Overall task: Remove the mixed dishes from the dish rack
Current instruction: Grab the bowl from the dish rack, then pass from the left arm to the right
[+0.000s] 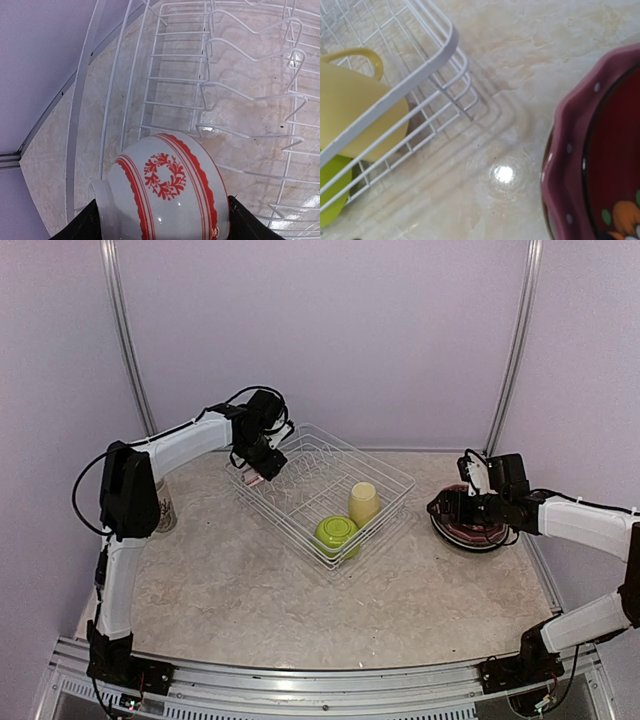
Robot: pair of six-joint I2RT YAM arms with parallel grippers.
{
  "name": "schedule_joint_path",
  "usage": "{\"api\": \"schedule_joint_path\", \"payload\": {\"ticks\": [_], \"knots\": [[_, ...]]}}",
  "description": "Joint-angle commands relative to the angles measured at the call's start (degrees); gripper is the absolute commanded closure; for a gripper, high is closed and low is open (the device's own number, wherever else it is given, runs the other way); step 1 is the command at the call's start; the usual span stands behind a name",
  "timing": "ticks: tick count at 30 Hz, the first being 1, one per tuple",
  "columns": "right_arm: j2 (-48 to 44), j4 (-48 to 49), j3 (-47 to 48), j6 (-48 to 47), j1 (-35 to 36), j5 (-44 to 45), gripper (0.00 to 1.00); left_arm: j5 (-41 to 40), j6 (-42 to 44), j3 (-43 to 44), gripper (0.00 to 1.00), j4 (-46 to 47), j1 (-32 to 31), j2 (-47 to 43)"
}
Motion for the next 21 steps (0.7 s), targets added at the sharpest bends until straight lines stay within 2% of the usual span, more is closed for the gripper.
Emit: {"api": "schedule_joint_path", "payload": {"ticks": [1, 8, 11, 14, 17, 21], "knots": [[-0.4, -1.1, 1.9, 0.4, 0.9, 1.7, 0.0, 2.1, -6.5, 0.9, 0.47, 0.9, 1.2, -7.8], [0.6, -4.6, 4.6, 0.4, 1.0, 6.3, 0.0, 7.1, -14.3, 1.8, 0.49, 0.5, 2.2, -11.5], [0.2, -6.8, 5.6, 0.2, 1.0, 10.0, 0.0, 11.8, -21.9, 1.8, 0.5, -0.1, 3.5, -13.7], [-1.0, -7.8, 6.7, -0.7, 1.0, 9.1, 0.0, 25.1, -33.1, -2.6, 0.51, 2.4, 6.3, -17.6], [-0.5, -9.4, 9.0, -1.2, 1.0, 5.7, 0.0, 41.2, -43.6, -13.7, 0.5, 14.4, 8.7, -24.8], [0.5, -9.9, 13.0, 1.2, 3.6, 0.8, 0.0, 52.4, -51.6, -22.0, 0.5, 25.8, 9.4, -30.3]]}}
